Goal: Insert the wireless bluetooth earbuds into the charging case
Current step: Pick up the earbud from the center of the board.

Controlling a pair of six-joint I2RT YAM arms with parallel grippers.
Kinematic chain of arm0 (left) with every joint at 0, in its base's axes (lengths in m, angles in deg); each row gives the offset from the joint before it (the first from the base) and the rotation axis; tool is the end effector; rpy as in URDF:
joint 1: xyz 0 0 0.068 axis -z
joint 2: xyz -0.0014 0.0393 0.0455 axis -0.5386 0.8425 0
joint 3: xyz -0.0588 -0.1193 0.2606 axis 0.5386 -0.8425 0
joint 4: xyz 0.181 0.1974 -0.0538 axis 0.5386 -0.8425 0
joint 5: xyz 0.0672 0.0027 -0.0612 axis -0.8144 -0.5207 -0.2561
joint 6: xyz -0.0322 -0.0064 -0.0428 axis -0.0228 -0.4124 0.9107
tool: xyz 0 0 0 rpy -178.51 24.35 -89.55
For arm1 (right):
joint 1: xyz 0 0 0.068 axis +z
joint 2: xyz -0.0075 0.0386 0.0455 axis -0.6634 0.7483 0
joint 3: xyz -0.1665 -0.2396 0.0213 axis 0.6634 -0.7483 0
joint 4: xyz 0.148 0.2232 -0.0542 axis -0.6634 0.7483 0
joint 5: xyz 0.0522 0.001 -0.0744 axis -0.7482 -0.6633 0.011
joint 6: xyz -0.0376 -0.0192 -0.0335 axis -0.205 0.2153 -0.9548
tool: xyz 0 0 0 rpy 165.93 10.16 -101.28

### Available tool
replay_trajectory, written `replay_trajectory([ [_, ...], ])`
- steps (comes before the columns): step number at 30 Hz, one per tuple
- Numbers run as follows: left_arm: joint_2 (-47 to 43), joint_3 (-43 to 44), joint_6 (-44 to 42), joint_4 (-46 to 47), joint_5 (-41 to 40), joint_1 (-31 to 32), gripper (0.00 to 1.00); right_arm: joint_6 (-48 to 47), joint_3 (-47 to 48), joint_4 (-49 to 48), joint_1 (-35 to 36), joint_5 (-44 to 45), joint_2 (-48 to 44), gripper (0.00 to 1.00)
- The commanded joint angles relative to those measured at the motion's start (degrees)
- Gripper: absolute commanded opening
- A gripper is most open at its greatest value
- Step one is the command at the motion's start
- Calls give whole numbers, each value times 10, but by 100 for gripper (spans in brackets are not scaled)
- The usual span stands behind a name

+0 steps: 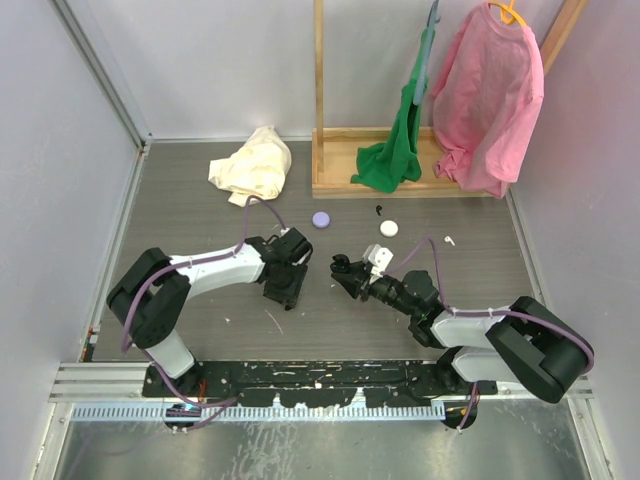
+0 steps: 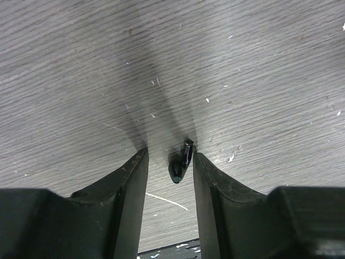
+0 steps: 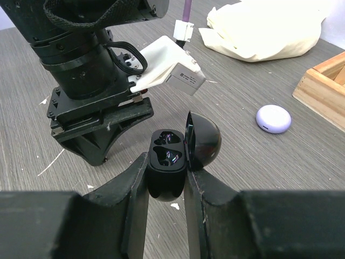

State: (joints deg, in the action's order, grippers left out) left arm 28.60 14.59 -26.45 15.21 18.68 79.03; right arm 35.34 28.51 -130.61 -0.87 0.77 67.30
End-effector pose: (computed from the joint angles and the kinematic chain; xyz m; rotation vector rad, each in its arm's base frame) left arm 0.2162 -0.2266 0.1765 0.4488 2.8661 -0.2305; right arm 0.1496 0.1420 0.1812 -0.8079 1.3794 0.7364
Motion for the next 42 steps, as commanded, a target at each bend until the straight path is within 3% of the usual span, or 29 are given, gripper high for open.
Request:
replay_trajectory([
  [1,-18,3,-10,-13,-12,-1,41,-10,0,-29,-1,10,-14,1],
  [7,-30,-5,-12,-27,-9,1,46,-11,1,-29,-1,9,-10,1],
  [21,-41,-4,-26,-69,-76,-7,47,-10,3,-29,-2,6,-7,1],
  [31,-73,-21,-16,-55,-74,-48,50,-9,5,-26,-1,6,-6,1],
  [36,-99,-31,17,-47,-61,-51,53,-9,4,-26,-2,6,-6,1],
  [42,-147,-67,157,-35,-51,-53,55,-7,6,-25,-1,3,-4,1],
])
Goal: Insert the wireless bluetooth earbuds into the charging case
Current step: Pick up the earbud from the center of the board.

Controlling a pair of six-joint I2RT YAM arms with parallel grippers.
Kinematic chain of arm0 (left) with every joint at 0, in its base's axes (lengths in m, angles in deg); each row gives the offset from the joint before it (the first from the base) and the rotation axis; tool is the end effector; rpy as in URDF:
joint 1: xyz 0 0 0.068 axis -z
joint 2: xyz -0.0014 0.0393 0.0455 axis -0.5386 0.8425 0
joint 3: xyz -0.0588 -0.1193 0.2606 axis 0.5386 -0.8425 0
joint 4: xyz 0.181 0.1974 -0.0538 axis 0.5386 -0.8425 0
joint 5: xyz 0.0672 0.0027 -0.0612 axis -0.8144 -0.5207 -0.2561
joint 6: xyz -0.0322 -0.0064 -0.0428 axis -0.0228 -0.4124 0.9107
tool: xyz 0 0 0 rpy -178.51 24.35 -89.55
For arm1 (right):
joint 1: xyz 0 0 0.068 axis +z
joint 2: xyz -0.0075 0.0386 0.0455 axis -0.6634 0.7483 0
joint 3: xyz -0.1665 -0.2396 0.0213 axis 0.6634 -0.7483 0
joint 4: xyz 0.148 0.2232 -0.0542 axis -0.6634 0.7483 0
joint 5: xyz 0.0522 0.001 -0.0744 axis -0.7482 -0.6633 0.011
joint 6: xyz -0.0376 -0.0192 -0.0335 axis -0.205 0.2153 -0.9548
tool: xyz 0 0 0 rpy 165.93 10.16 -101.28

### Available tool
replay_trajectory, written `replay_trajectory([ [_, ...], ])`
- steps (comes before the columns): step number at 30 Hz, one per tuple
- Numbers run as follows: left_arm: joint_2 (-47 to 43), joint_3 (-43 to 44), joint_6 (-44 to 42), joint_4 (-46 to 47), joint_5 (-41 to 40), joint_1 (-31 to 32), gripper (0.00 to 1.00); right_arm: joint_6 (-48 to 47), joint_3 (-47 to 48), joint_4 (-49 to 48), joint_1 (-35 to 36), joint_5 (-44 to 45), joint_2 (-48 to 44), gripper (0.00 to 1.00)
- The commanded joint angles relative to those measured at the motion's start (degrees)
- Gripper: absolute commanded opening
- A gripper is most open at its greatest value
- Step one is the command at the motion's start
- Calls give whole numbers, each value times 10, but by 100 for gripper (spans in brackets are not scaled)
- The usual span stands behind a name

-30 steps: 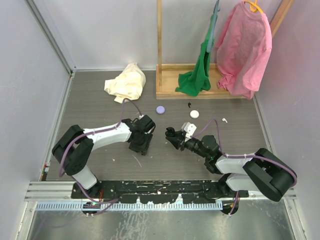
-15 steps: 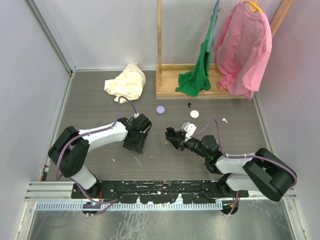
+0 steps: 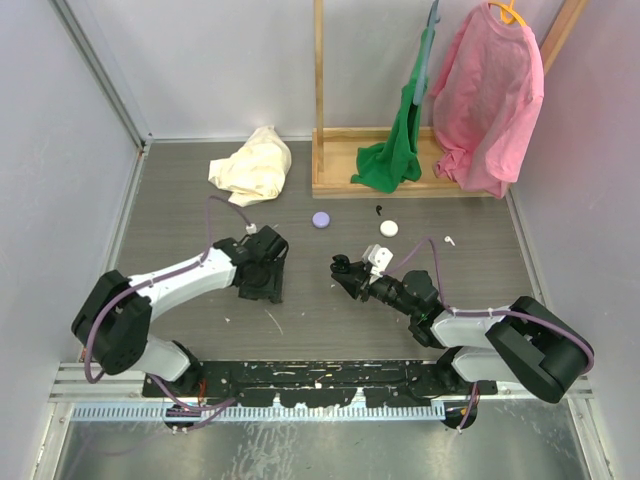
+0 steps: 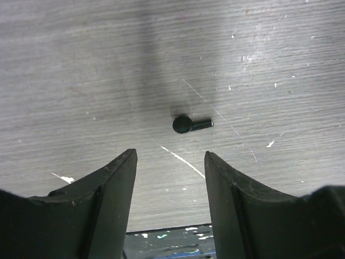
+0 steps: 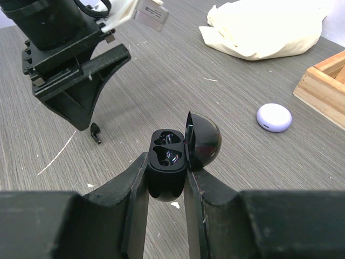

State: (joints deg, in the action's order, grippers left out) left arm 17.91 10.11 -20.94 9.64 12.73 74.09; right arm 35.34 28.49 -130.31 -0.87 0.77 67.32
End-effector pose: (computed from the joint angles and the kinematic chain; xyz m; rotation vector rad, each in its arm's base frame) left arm 0.2067 -0.1773 0.2032 0.1601 2.8320 -0.1203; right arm 0.1496 0.1419 0.1805 -0.8097 1.3852 0.7361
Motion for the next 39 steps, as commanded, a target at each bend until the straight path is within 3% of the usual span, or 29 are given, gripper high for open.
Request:
replay_trajectory([
  [1,-46,-33,119,29,3,-3,55,-7,8,-29,-1,2,-2,1],
  [7,-61,-52,153,58,-68,-3,59,-6,7,-28,-1,3,-2,1],
  [26,34,-11,121,46,-89,26,61,-7,10,-24,-1,0,1,1],
  [39,-7,-28,116,13,-87,36,55,-5,12,-24,-1,-3,5,1],
])
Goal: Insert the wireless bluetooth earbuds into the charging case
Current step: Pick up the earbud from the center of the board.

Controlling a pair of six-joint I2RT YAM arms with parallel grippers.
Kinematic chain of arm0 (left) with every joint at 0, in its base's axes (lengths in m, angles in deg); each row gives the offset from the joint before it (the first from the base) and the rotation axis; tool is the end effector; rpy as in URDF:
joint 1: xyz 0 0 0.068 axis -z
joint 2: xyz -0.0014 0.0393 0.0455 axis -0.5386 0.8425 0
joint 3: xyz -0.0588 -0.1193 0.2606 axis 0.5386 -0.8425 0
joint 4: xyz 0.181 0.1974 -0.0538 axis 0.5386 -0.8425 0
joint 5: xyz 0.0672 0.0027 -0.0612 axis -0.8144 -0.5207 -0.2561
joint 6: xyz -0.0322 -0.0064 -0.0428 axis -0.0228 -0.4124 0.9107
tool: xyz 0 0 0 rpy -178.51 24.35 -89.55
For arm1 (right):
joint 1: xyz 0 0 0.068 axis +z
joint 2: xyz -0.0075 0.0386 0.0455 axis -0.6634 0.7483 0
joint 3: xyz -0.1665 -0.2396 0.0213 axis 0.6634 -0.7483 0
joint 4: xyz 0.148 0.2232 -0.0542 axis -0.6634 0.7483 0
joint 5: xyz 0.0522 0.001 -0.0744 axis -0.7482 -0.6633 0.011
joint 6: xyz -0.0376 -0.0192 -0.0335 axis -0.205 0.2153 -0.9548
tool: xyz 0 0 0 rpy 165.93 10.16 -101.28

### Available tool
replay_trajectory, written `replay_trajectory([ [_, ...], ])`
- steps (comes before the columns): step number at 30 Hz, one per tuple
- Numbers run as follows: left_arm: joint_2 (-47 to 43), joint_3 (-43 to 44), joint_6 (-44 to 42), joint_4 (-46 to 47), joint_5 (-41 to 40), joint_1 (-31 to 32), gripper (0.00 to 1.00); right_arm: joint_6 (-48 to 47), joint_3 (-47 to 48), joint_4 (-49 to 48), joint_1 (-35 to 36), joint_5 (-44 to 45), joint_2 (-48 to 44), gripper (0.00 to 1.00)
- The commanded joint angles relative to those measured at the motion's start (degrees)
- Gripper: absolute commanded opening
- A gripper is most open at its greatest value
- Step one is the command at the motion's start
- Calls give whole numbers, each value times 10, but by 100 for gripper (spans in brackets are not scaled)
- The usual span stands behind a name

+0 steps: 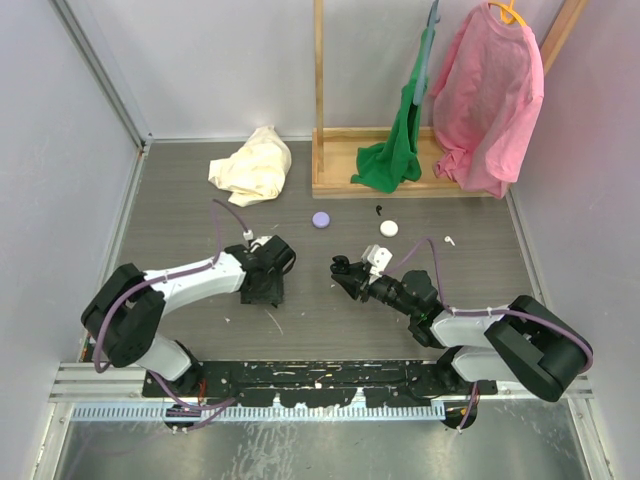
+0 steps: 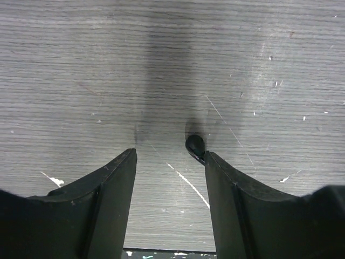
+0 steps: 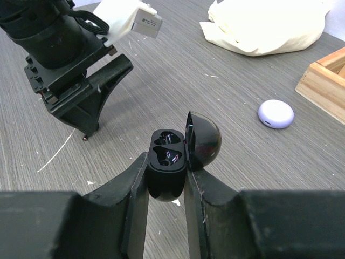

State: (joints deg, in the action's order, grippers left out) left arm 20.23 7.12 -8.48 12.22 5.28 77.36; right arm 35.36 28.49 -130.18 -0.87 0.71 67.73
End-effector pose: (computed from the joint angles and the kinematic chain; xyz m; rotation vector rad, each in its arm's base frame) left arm 0.1973 -0.1835 0.1809 -0.0847 2.7934 0.0008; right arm 0.1499 0.1423 0.1789 -0.8132 1.3943 0.7368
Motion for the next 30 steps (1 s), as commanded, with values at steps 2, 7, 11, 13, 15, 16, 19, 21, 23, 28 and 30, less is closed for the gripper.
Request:
replay_trajectory([
  [2,-30,4,-12,-13,-14,2,54,-5,11,-25,-1,-2,0,1],
  [7,-21,16,-17,-9,-10,3,50,-4,12,-25,-2,-2,0,1],
  [11,-10,29,-20,8,2,3,44,-4,12,-25,-1,-3,2,1],
  [13,3,36,-26,6,3,2,42,-5,12,-25,-1,-3,1,1],
  [15,12,41,-29,5,4,3,39,-4,12,-24,-1,-2,0,1],
  [16,15,42,-30,6,6,3,38,-5,12,-24,-1,-3,0,1],
  [19,19,40,-34,12,9,3,36,-5,12,-24,-1,-3,1,1],
  [21,22,41,-38,12,12,3,35,-5,13,-24,-1,-4,2,1],
  [23,26,44,-42,12,15,3,34,-5,13,-24,-2,-4,2,1],
  [28,38,50,-54,7,22,2,31,-4,14,-22,-1,-5,2,1],
  [30,40,52,-58,5,25,3,30,-5,14,-22,-2,-5,2,1],
])
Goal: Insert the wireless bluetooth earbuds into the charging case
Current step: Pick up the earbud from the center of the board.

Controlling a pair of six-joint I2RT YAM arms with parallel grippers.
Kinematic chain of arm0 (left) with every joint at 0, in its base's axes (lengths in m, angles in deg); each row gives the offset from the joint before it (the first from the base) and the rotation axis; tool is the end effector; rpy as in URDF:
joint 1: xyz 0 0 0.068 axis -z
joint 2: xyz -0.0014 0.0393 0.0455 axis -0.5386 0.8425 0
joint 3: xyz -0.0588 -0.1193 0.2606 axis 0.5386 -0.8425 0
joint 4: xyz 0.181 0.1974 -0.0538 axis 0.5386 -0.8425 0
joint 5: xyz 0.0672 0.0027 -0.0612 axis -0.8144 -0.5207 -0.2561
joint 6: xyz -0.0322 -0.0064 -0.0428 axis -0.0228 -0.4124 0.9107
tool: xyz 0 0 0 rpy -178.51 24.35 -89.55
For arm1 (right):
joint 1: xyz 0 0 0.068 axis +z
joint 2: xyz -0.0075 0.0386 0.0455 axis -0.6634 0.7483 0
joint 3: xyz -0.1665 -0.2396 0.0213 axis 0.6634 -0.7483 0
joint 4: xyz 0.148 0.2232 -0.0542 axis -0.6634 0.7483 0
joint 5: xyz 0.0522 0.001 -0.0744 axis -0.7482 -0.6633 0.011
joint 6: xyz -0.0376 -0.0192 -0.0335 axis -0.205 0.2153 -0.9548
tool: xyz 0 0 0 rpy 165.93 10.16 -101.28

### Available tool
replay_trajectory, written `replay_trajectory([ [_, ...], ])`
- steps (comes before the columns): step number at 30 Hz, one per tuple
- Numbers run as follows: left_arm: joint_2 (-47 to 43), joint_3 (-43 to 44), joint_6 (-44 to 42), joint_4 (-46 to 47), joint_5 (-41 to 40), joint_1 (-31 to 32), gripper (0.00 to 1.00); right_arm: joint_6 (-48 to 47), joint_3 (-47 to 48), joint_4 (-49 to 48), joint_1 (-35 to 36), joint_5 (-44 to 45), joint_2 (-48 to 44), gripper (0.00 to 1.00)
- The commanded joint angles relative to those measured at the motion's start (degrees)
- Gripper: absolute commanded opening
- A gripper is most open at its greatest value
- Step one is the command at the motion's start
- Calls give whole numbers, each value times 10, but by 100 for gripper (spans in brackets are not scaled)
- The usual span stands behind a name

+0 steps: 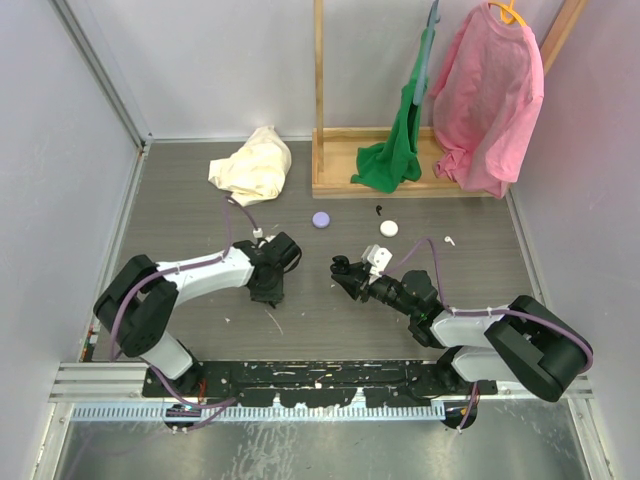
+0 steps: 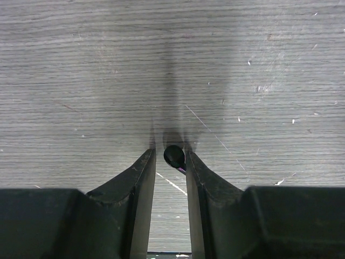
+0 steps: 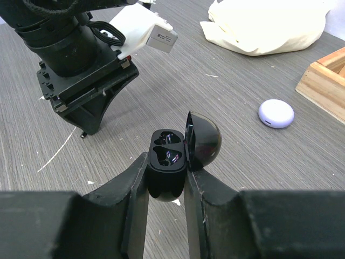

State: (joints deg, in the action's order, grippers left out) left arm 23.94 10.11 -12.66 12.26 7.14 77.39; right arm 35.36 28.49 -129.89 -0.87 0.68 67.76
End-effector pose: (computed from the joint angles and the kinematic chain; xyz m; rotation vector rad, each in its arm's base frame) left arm 0.2077 -0.1955 0.1778 0.0257 2.8253 -0.0032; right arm 0.1500 0.1423 0.1782 -0.8153 1.3996 0.7370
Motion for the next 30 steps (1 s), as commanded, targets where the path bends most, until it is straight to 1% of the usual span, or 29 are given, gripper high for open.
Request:
replay_trajectory([
  [1,3,22,-17,5,7,2,30,-5,14,-25,-1,-5,2,1],
  [8,1,25,-22,-8,13,3,27,-4,14,-24,-1,-5,1,1],
  [16,-16,8,-21,-29,13,3,34,-3,15,-24,-1,-6,0,1],
  [30,-41,9,-19,-51,0,2,34,-2,14,-23,-1,-6,0,1],
])
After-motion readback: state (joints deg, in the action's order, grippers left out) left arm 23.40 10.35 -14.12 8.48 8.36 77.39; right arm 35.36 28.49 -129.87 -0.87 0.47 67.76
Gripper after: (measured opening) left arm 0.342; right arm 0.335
